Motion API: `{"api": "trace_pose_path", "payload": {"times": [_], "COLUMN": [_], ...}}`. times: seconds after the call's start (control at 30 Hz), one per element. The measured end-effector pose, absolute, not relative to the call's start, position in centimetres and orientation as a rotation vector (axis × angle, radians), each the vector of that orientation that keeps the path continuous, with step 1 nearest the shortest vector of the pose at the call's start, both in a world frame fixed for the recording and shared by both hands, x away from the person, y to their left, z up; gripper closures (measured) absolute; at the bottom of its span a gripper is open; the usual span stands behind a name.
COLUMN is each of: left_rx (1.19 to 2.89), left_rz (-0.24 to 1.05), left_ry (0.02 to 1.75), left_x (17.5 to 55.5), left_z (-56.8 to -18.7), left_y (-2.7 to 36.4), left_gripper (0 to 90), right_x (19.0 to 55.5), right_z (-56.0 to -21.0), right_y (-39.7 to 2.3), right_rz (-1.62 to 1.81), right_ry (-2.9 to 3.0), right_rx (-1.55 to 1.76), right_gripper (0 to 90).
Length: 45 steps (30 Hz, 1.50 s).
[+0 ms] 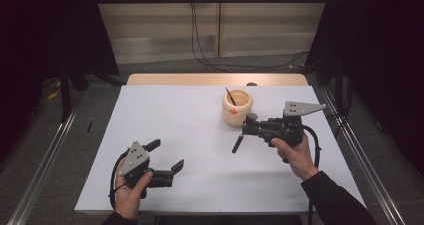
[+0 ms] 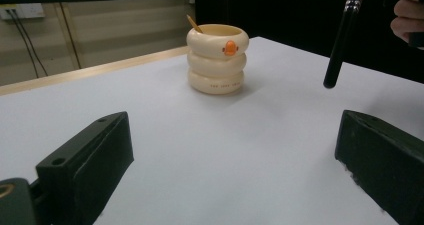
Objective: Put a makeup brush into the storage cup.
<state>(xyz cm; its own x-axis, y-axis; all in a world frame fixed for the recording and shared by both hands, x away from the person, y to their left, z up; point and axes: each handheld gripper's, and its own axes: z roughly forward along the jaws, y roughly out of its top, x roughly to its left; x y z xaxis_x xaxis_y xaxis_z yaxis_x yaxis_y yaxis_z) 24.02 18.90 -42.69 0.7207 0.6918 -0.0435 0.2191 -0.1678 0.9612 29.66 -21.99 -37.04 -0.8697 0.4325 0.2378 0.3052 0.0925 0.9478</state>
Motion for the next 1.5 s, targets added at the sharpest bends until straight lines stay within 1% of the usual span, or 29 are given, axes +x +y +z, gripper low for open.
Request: {"api": "trace_pose_path", "payload": {"times": [0.2, 0.37, 0.43, 0.5, 0.77, 0.97, 1.5], "left_rx": [1.714, 1.701, 1.716, 1.703, 1.669, 1.691, 1.710], "left_rz": [0.511, 0.490, 0.511, 0.499, 0.483, 0.507, 0.489], "left_ry": [0.763, 0.776, 0.768, 0.776, 0.782, 0.787, 0.774], "left_x": [23.5, 23.6, 23.6, 23.7, 23.6, 23.7, 23.8], "left_z": [-43.2, -43.8, -43.9, -43.9, -43.8, -43.9, -44.0], "left_y": [20.3, 20.6, 20.7, 20.8, 20.8, 20.8, 20.5], "left_gripper": [1.9, 2.2, 2.2, 2.1, 2.0, 1.9, 1.9], "right_x": [30.0, 30.7, 30.8, 30.9, 32.3, 33.4, 35.4], "right_z": [-36.7, -36.7, -36.6, -36.5, -36.4, -35.7, -34.2], "right_y": [-22.4, -22.6, -22.5, -22.5, -22.4, -22.3, -21.5], "right_rz": [1.907, 1.905, 1.896, 1.894, 1.857, 1.838, 1.787], "right_ry": [2.223, 2.214, 2.213, 2.213, 2.184, 2.169, 2.159], "right_rx": [0.776, 0.803, 0.799, 0.796, 0.836, 0.843, 0.834], "right_gripper": [77.7, 77.6, 77.7, 77.7, 77.7, 77.7, 77.6]}}
